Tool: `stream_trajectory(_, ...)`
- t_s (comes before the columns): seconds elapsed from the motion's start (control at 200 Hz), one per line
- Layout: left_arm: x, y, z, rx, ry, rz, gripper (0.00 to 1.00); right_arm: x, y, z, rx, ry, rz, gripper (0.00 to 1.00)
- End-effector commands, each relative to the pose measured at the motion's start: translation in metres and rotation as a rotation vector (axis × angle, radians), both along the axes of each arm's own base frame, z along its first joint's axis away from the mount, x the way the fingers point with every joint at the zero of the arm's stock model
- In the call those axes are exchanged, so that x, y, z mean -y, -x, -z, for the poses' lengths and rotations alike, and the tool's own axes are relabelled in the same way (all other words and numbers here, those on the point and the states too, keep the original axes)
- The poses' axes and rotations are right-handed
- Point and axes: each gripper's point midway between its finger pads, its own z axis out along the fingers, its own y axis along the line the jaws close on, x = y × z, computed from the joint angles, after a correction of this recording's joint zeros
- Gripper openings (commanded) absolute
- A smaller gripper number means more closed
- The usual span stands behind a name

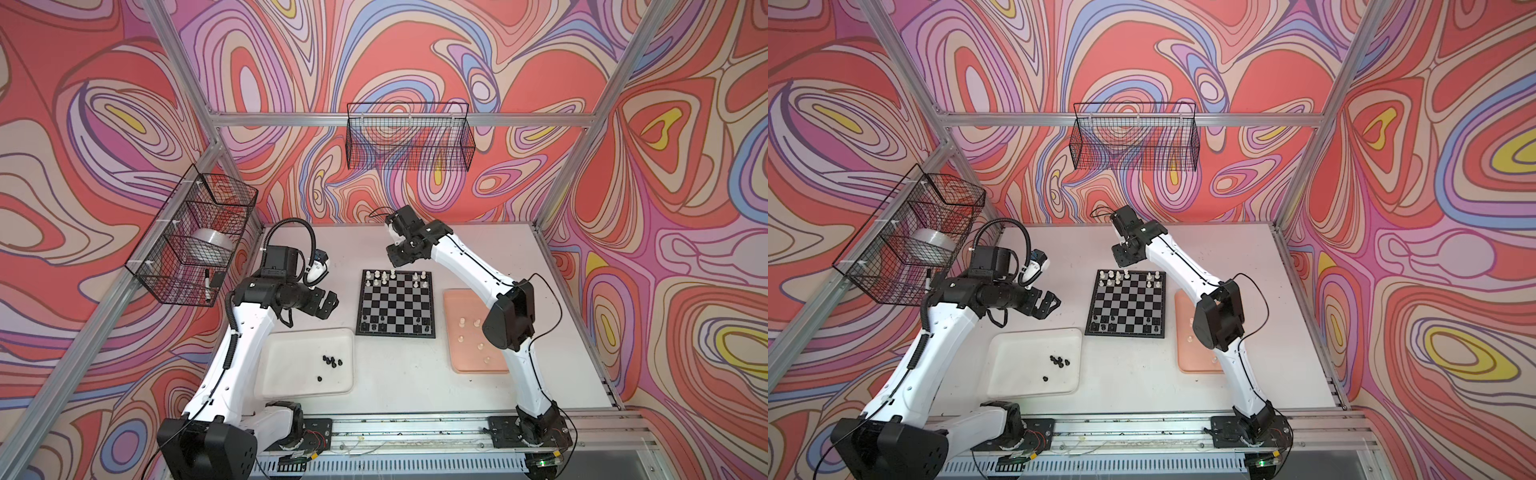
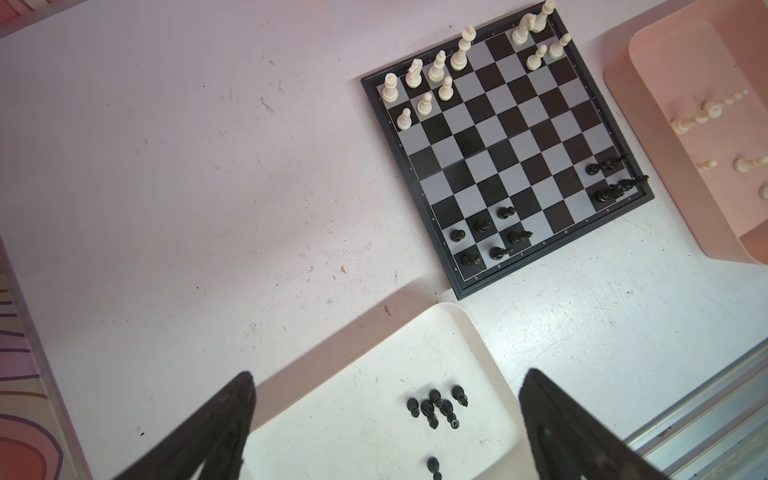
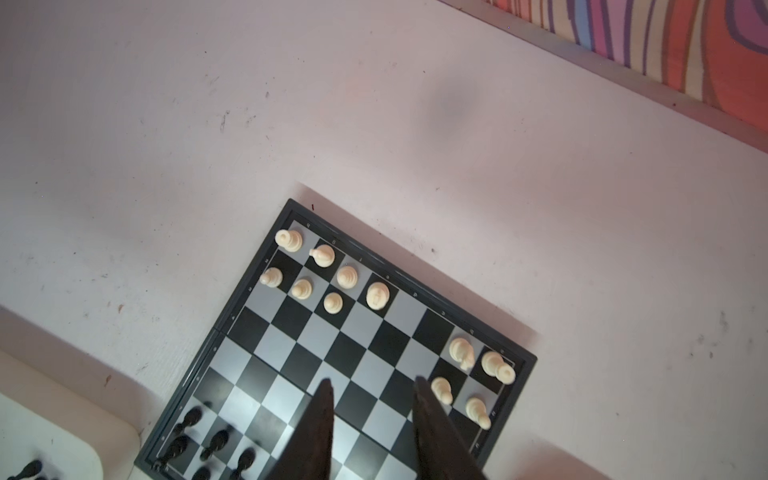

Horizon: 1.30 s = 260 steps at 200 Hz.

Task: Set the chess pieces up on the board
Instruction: 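Raise the right gripper off the board and move it over the pink tray, then lower the right gripper onto another cream pawn in the pink tray and close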

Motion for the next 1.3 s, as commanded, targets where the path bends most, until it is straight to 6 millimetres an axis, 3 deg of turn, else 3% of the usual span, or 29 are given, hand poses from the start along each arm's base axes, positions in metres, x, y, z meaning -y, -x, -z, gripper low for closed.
stream_trajectory(0.0, 0.007, 0.010, 0.001, -0.027, -0.010, 0.064, 1.00, 0.028, 0.026, -0.014, -0.010, 0.019, 0.061, 0.31)
stream_trajectory(0.095, 0.012, 0.012, 0.005, -0.044, -0.018, 0.101, 0.99, 0.058, 0.049, -0.013, -0.039, 0.023, 0.118, 0.31)
stream_trajectory(0.346, 0.026, 0.011, 0.007, -0.047, -0.033, 0.160, 0.99, 0.152, 0.102, 0.013, -0.140, -0.002, 0.336, 0.29)
stream_trajectory(0.446, 0.031, 0.010, 0.006, -0.055, -0.035, 0.173, 0.99, 0.171, 0.114, 0.026, -0.170, -0.014, 0.389, 0.29)
stream_trajectory(0.876, 0.040, 0.013, 0.008, -0.079, -0.006, 0.189, 0.98, 0.190, 0.148, 0.077, -0.298, 0.056, 0.424, 0.33)
stream_trajectory(1.297, 0.041, 0.014, 0.009, -0.081, -0.005, 0.187, 0.99, 0.194, 0.150, 0.108, -0.347, 0.117, 0.428, 0.33)
